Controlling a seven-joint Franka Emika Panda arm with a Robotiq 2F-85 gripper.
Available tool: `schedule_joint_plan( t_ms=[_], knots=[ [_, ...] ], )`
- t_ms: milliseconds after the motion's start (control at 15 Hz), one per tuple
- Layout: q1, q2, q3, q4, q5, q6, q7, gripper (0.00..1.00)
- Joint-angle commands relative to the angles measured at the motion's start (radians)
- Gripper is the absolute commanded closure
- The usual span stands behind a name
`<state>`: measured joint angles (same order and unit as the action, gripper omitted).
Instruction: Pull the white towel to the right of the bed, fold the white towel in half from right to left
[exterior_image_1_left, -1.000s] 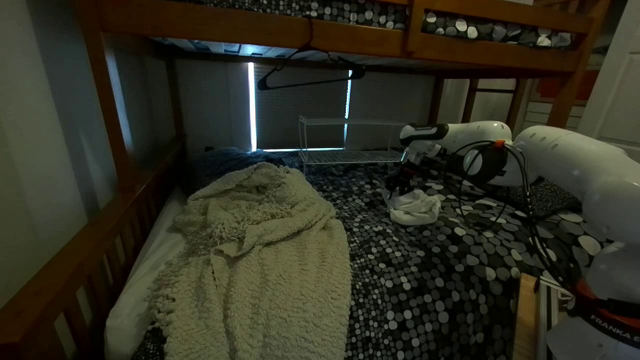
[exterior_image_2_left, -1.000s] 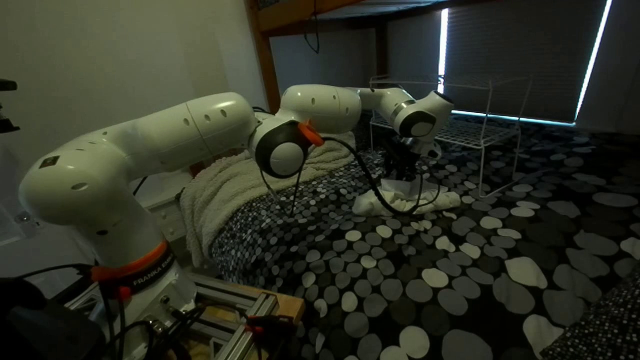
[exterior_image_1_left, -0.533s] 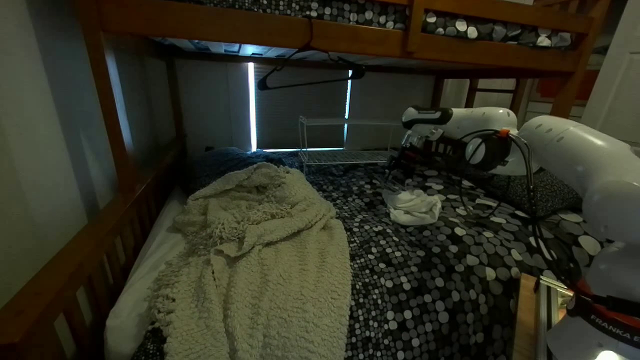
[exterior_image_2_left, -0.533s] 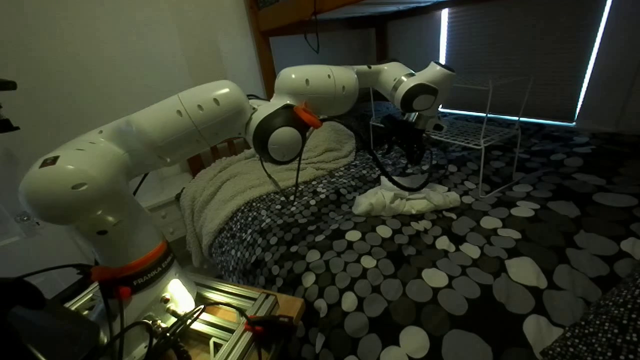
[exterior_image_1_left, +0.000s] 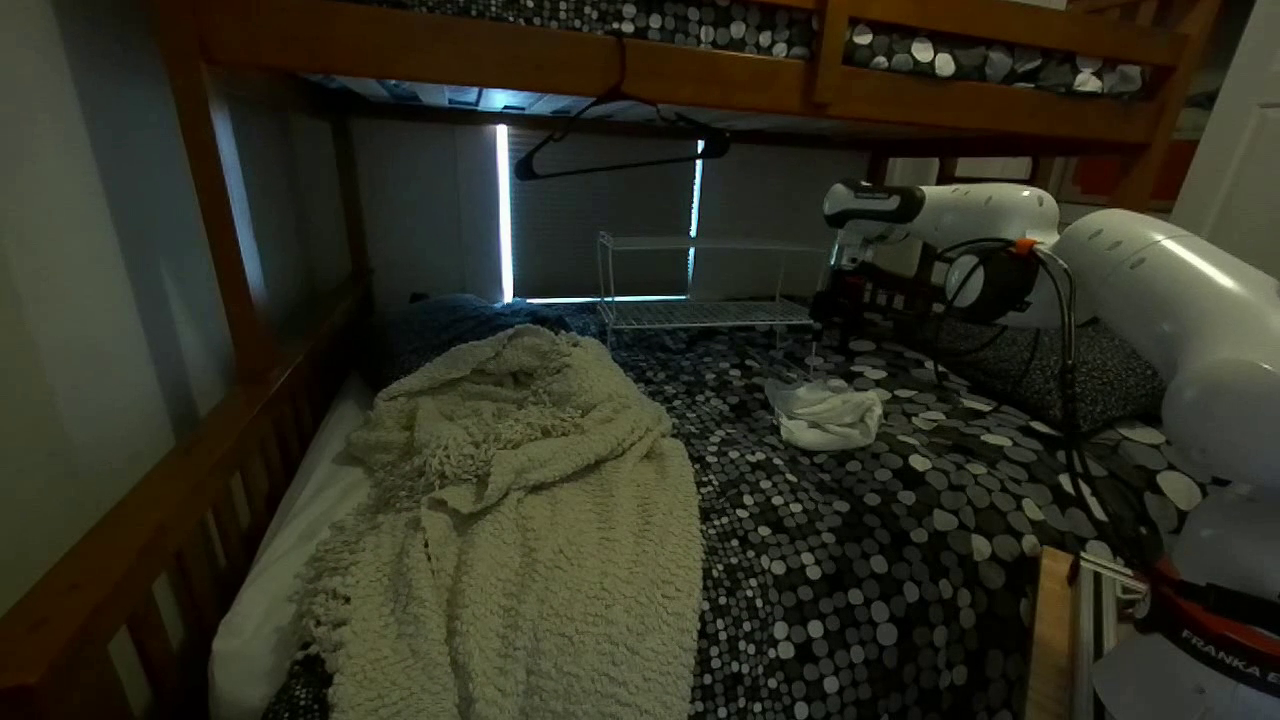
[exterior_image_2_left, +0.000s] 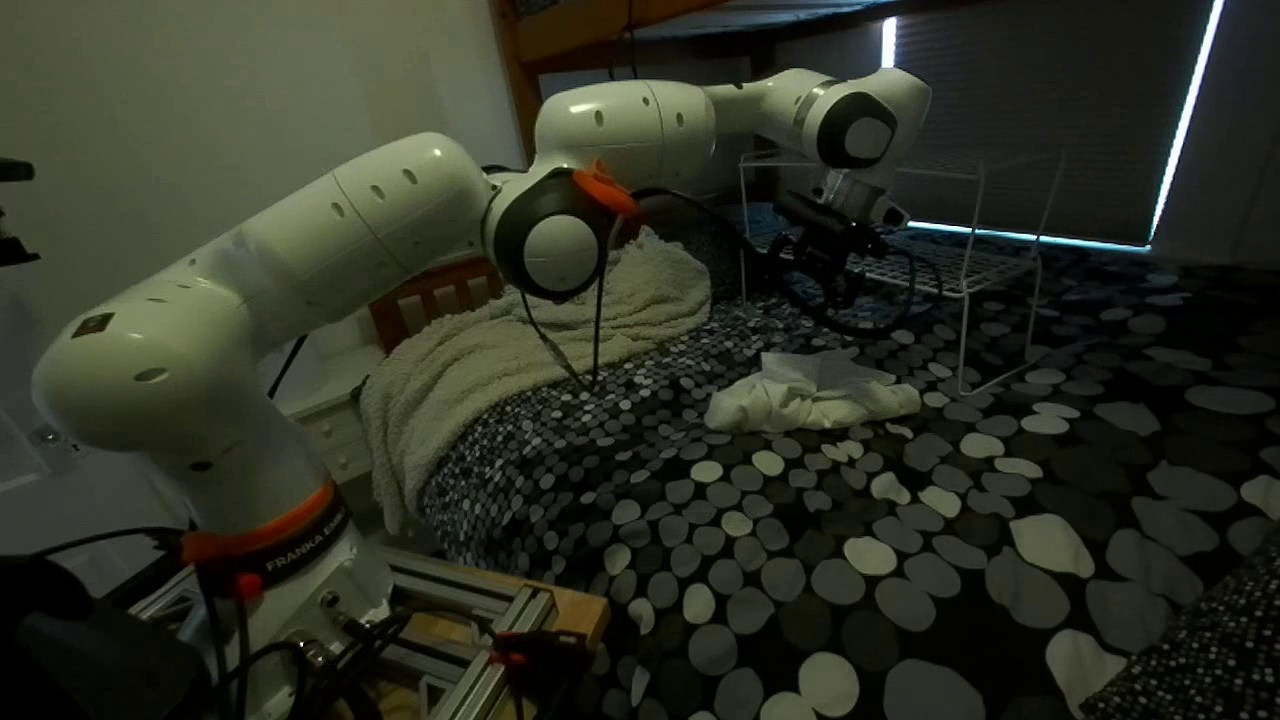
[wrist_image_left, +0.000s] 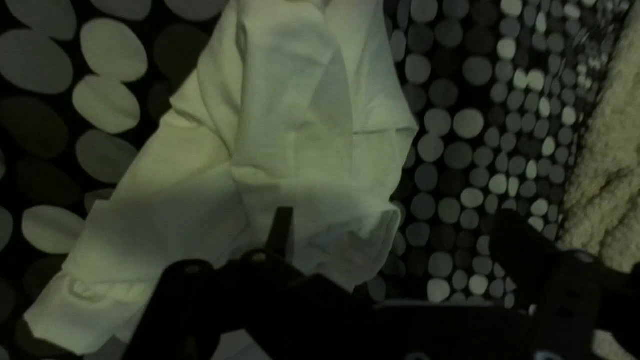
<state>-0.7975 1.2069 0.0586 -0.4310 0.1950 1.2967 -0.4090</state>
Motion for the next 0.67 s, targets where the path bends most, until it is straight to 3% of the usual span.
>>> schedule_joint_plan(
  t_ms=[0,400,600],
  knots=[
    [-0.006,-0.005,0.004,-0.003,-0.003,-0.009,-0.008,0.0],
    [0.002,-0.005,0.004,-0.003,-0.003,-0.005,-0.005,0.0],
    [-0.001,0.018,0.02,-0.012,-0.007,-0.022,-0.151,0.0]
  ],
)
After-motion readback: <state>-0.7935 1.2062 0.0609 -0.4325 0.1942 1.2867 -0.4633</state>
